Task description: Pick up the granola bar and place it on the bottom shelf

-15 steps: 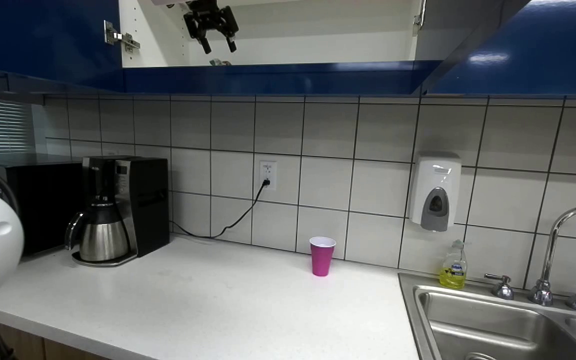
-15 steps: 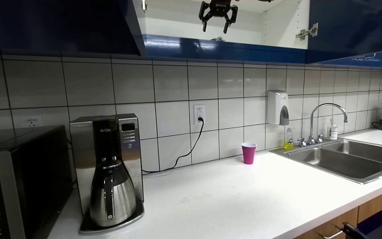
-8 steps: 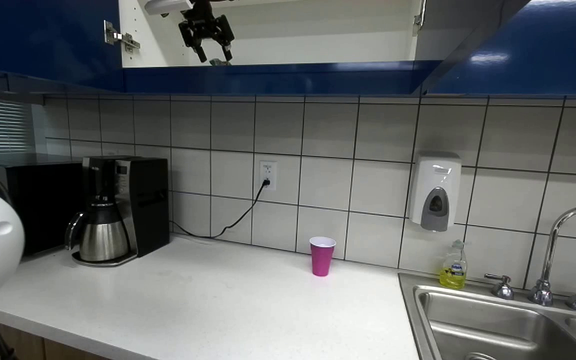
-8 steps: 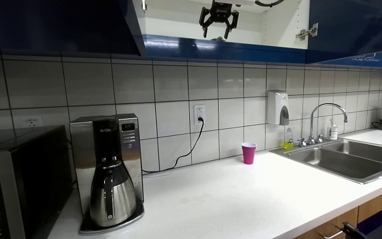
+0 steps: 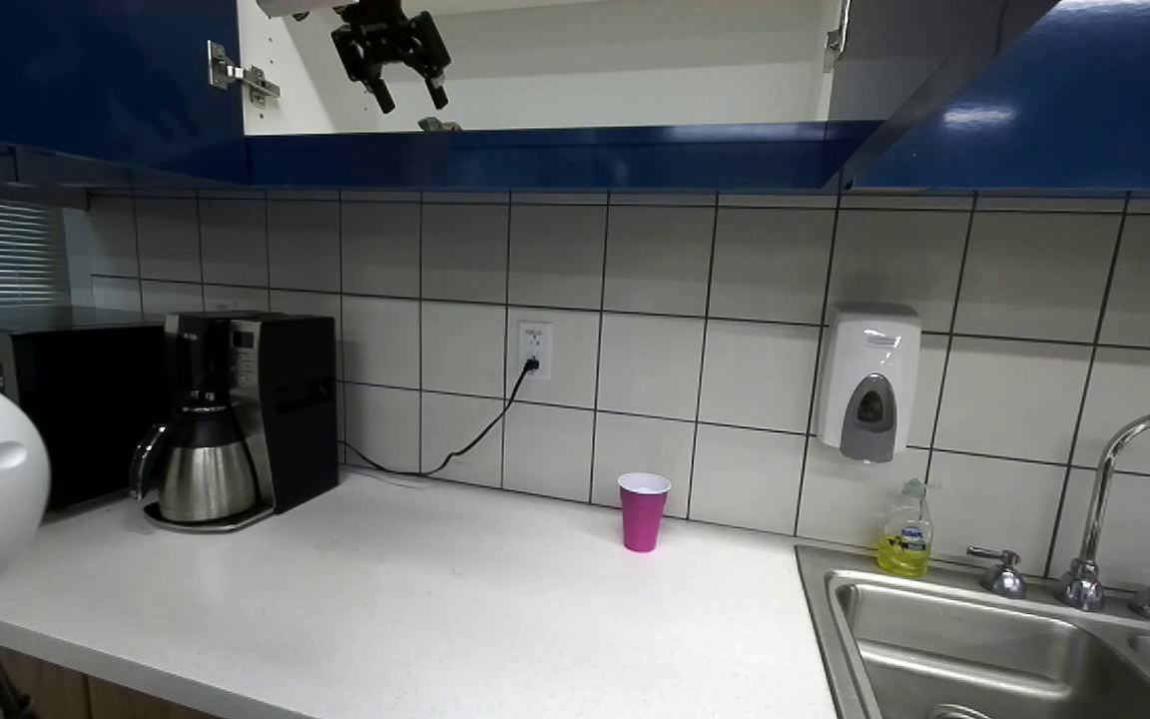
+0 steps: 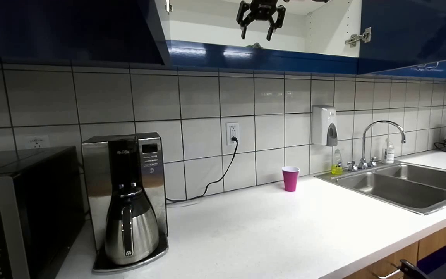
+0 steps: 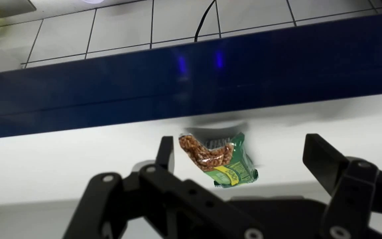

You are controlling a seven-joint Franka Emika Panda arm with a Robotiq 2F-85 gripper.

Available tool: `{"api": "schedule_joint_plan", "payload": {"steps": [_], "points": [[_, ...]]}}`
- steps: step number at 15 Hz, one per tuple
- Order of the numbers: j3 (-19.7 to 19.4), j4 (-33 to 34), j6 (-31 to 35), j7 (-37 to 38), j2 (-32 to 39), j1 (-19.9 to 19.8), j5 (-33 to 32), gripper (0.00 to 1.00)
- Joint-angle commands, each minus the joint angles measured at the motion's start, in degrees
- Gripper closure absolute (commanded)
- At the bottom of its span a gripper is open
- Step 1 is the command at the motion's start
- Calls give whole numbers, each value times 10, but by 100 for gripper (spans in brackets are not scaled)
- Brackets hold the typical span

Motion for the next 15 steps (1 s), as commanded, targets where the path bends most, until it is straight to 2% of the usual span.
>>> {"api": "schedule_joint_plan", "payload": {"steps": [1, 10, 15], "points": [[0, -74, 31, 9, -66, -2, -3, 0], [-10, -268, 70, -9, -223, 6, 43, 0], [-22, -379, 60, -23, -264, 14, 101, 0]]}}
